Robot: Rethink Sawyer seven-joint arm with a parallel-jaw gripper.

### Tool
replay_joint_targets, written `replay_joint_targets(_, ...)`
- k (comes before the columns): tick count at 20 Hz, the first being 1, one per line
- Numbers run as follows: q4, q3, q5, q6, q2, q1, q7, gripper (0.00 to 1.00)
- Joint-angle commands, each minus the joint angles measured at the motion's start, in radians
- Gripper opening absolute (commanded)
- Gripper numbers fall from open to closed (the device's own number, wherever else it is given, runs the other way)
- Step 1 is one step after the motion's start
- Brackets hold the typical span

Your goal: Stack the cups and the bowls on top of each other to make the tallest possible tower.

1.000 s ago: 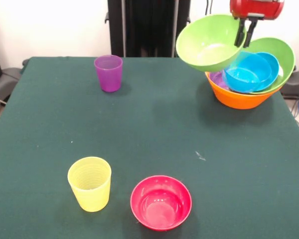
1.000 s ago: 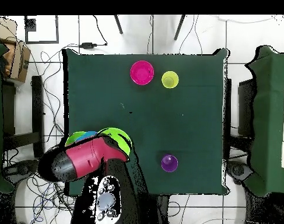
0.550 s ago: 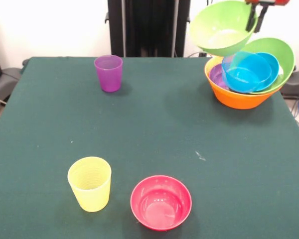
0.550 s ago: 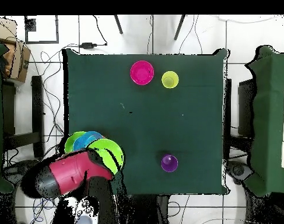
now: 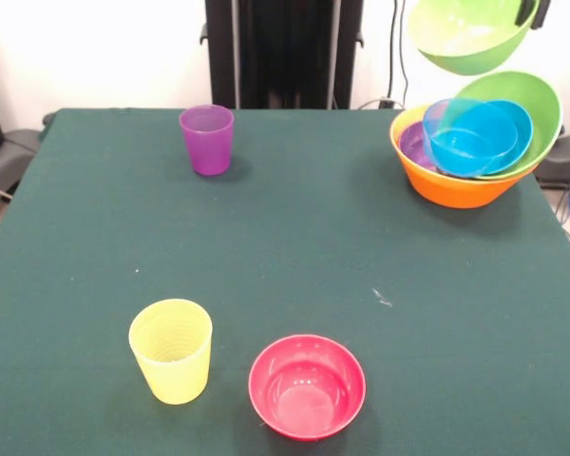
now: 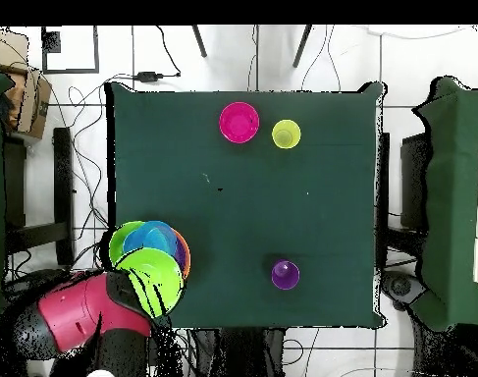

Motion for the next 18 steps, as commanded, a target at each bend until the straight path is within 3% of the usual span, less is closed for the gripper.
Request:
replay_joint_targets(1,-0.036,-0.021,0.030,0.060,0.039,0.000,0.188,0.00)
replay_joint_targets(9,-0.025,-0.023,0.042,0.075,0.015,-0.023,0.131,0.00)
replay_joint_targets(18,-0.034,-0.038,0.035,0.088,0.016,-0.006,0.133,0.00)
